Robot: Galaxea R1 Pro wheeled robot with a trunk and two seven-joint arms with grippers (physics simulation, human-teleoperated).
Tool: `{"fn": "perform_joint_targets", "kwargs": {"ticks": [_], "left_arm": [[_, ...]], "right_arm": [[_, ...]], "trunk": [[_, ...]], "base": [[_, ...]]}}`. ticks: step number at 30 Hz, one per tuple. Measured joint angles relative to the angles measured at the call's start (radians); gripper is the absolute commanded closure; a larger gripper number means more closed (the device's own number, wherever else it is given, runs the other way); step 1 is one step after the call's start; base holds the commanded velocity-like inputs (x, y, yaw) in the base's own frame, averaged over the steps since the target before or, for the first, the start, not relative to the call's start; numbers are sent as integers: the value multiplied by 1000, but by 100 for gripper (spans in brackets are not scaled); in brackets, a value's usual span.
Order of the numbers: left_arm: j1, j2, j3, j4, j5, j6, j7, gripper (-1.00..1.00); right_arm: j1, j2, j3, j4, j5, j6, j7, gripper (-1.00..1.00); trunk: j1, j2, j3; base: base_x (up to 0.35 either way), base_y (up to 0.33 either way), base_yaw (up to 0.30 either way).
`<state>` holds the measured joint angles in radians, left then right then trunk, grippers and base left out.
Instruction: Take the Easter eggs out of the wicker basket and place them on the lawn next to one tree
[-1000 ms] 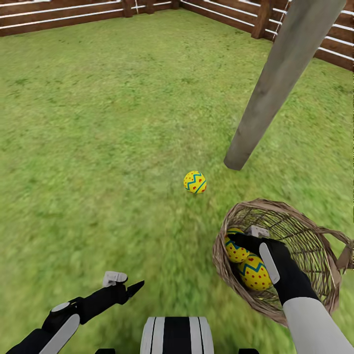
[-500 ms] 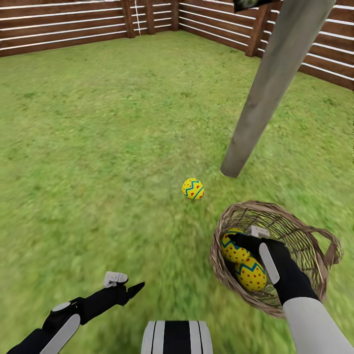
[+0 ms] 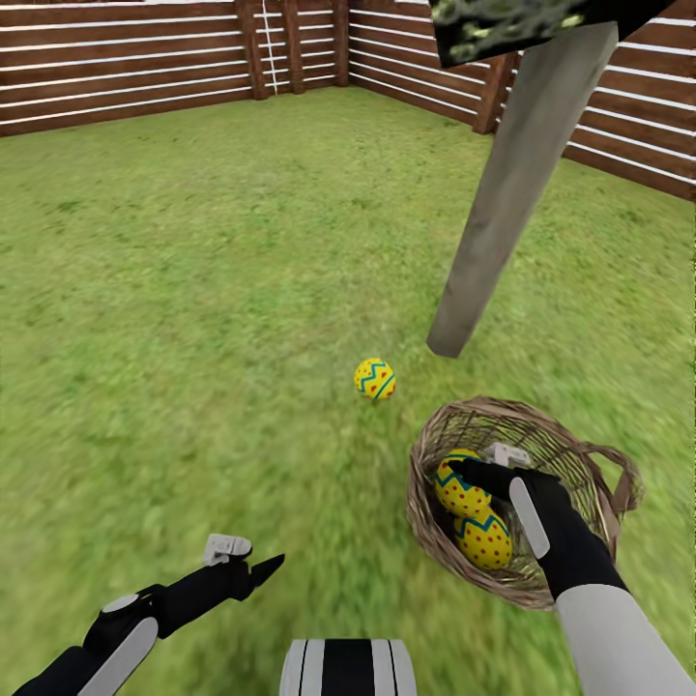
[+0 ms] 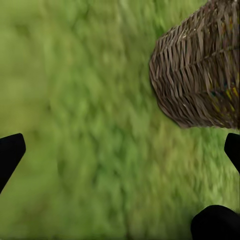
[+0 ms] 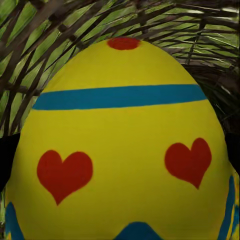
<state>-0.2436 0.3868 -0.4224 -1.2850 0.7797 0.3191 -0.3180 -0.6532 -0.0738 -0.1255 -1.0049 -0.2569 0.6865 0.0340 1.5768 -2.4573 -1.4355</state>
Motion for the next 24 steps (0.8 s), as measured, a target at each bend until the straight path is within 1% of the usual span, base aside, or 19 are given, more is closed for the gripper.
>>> {"fn": "perform_joint_targets", "kwargs": {"ticks": [7, 14, 19, 24], "left_arm": [[0, -1, -1, 0, 0, 1, 0, -100], [0, -1, 0, 0, 0, 0, 0, -100], [0, -1, 0, 0, 0, 1, 0, -100], [0, -1, 0, 0, 0, 1, 0, -100]], "right_arm": [[0, 0, 0, 0, 0, 0, -1, 100], [0, 0, 3, -8, 1, 2, -3, 100], [0, 0, 6, -8, 2, 2, -3, 100], [0, 0, 9, -11, 2, 2, -2, 100]], "trunk": [[-26, 49, 33], [-54, 98, 66], [-73, 133, 89], [-91, 168, 113]], "base": [[-191, 0, -43], [-44, 0, 0], [-200, 0, 0], [-280, 0, 0]]}}
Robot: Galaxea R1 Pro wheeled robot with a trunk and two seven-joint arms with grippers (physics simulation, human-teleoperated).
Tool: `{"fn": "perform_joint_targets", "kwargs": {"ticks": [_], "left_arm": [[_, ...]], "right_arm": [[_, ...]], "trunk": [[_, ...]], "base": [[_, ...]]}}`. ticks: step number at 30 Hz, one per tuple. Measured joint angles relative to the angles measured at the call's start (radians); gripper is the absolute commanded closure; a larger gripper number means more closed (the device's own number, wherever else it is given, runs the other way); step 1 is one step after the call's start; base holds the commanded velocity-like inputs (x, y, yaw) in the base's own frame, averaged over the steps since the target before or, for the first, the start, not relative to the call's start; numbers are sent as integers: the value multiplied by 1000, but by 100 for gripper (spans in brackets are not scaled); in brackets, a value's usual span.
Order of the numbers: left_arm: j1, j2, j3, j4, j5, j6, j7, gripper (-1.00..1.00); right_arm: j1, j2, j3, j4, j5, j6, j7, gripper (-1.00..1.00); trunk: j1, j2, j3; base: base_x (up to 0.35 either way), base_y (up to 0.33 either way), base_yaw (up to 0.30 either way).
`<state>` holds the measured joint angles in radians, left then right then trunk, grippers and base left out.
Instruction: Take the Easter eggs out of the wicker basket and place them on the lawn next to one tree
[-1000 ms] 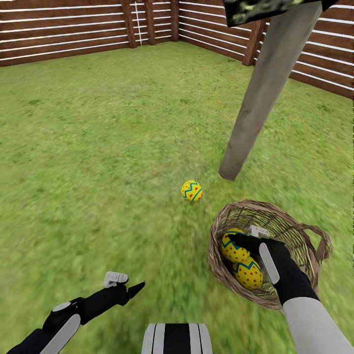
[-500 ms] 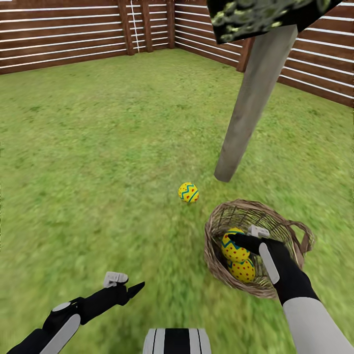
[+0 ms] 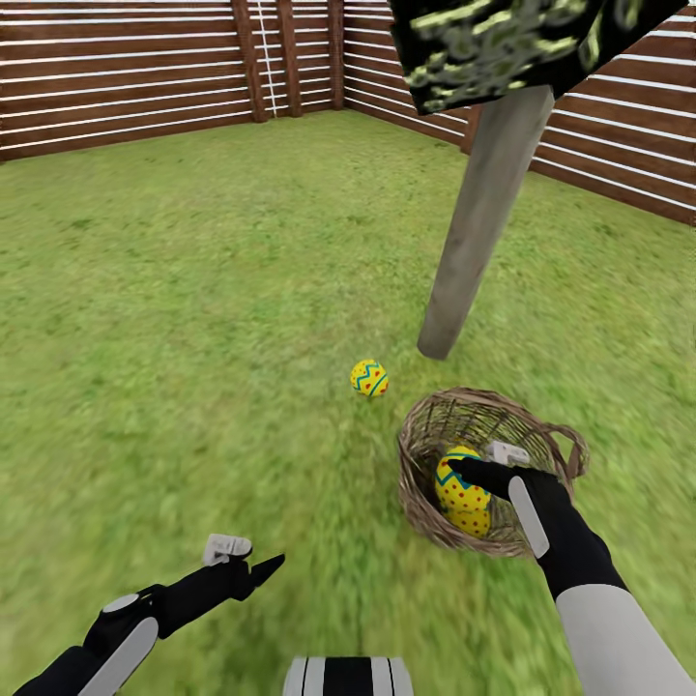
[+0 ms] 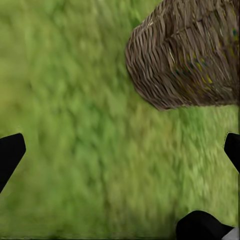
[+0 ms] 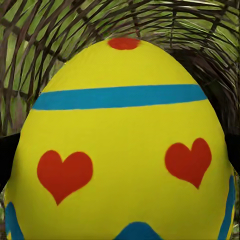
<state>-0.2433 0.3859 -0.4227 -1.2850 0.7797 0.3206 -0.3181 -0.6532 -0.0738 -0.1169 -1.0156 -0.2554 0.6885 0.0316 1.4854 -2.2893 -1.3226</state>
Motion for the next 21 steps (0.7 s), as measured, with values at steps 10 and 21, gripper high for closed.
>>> {"fn": "perform_joint_targets", "kwargs": {"ticks": [10, 21], "left_arm": [[0, 2, 2, 3, 1, -1, 3, -100], [0, 2, 2, 6, 2, -2, 3, -100]], "right_arm": [[0, 0, 85, -49, 0, 3, 0, 100], [0, 0, 98, -97, 0, 9, 1, 100]], "trunk": [[-39, 70, 47], [-81, 147, 99]], "base": [[-9, 0, 0], [-77, 0, 0]]}}
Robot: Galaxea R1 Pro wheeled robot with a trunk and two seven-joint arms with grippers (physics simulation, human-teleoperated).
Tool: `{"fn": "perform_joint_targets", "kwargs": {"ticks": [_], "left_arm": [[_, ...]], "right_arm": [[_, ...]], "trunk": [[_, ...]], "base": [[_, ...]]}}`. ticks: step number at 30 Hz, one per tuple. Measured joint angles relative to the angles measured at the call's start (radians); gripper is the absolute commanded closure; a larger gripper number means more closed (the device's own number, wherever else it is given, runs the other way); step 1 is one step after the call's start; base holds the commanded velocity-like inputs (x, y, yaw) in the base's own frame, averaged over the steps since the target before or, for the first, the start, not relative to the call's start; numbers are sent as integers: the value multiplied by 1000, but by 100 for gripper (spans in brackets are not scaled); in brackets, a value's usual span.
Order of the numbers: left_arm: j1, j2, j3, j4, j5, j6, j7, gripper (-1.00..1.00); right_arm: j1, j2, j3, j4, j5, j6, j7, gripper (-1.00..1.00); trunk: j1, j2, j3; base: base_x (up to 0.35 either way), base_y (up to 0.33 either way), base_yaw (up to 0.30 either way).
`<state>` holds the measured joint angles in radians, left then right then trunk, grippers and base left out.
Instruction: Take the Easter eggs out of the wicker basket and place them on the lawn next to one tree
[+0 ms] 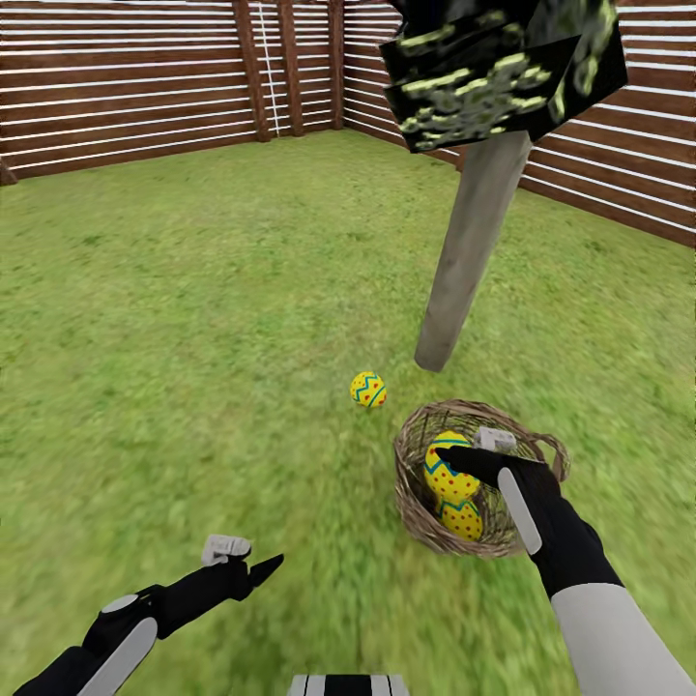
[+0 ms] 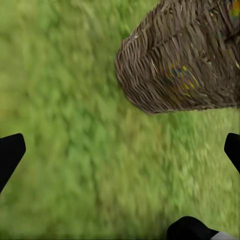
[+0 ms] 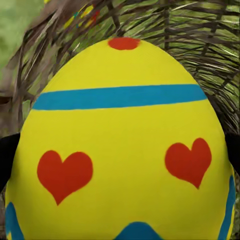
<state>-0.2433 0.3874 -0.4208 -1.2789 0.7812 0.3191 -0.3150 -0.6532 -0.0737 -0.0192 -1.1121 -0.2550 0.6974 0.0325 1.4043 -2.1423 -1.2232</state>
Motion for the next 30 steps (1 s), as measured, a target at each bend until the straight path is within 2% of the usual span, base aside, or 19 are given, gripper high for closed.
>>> {"fn": "perform_joint_targets", "kwargs": {"ticks": [1, 4, 8, 21, 30], "left_arm": [[0, 0, 0, 0, 0, 0, 0, -100], [0, 0, 0, 0, 0, 0, 0, -100], [0, 0, 0, 0, 0, 0, 0, -100], [0, 0, 0, -3, -2, 0, 0, -100], [0, 0, 0, -1, -1, -2, 0, -100]], "right_arm": [[0, 1, 19, -8, 1, 0, -1, 100], [0, 1, 33, -13, 3, 1, 0, 100], [0, 1, 34, -15, 3, 1, 0, 100], [0, 1, 34, -19, 3, 1, 0, 100], [0, 1, 31, -34, -8, 5, 11, 100]], "trunk": [[-4, 7, 5], [-15, 28, 19], [-31, 56, 38], [-80, 147, 99], [-115, 210, 142]], "base": [[-2, 0, 0], [0, 0, 0], [-61, -7, 0], [-263, -62, 0], [-25, -3, 0]]}}
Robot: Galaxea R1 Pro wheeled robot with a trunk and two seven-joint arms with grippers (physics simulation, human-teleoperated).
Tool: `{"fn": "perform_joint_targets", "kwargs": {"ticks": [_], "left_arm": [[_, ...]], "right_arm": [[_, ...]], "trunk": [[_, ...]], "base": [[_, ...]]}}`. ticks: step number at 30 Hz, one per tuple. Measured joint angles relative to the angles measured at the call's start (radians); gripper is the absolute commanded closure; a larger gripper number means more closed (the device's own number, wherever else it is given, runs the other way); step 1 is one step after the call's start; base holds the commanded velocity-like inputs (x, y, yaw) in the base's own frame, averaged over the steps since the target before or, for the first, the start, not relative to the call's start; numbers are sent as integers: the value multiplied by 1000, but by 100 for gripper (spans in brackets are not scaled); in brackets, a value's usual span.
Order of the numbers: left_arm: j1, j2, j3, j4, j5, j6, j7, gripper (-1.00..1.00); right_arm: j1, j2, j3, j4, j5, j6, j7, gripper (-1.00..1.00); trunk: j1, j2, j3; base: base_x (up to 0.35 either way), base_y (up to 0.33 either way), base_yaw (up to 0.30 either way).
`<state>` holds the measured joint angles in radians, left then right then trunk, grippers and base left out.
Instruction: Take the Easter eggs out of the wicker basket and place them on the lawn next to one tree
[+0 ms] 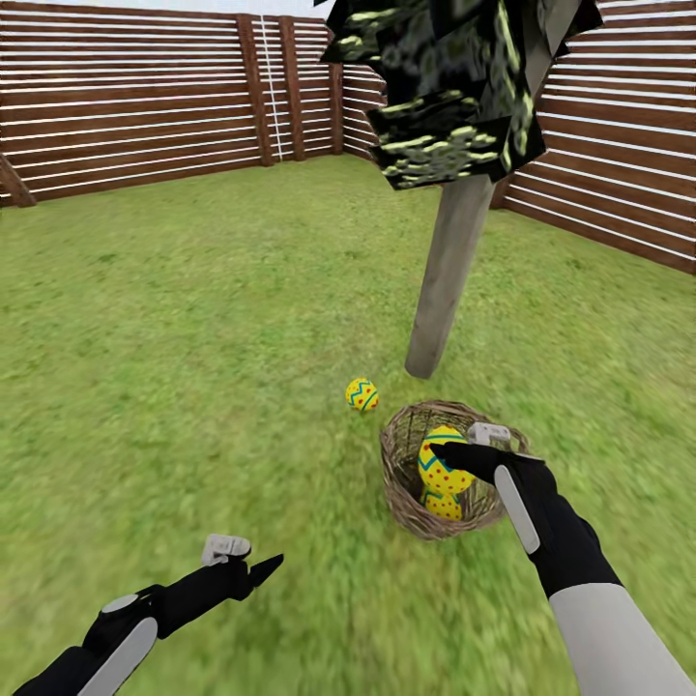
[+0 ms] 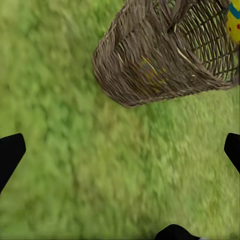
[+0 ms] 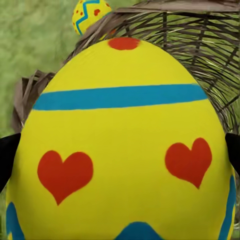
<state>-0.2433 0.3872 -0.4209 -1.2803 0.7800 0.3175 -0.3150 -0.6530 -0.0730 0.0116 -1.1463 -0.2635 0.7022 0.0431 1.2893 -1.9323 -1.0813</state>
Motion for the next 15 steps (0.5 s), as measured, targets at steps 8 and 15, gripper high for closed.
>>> {"fn": "perform_joint_targets", "kwargs": {"ticks": [8, 15], "left_arm": [[0, -1, 0, 4, 1, 0, 0, -100], [0, -2, 0, 7, 1, 0, 2, -100]], "right_arm": [[0, -9, -9, -4, -3, 75, 140, 100], [0, -8, -9, -46, -4, 123, 141, 100]], "trunk": [[-31, 56, 38], [-57, 105, 69]], "base": [[0, 0, 0], [0, 0, 0]]}}
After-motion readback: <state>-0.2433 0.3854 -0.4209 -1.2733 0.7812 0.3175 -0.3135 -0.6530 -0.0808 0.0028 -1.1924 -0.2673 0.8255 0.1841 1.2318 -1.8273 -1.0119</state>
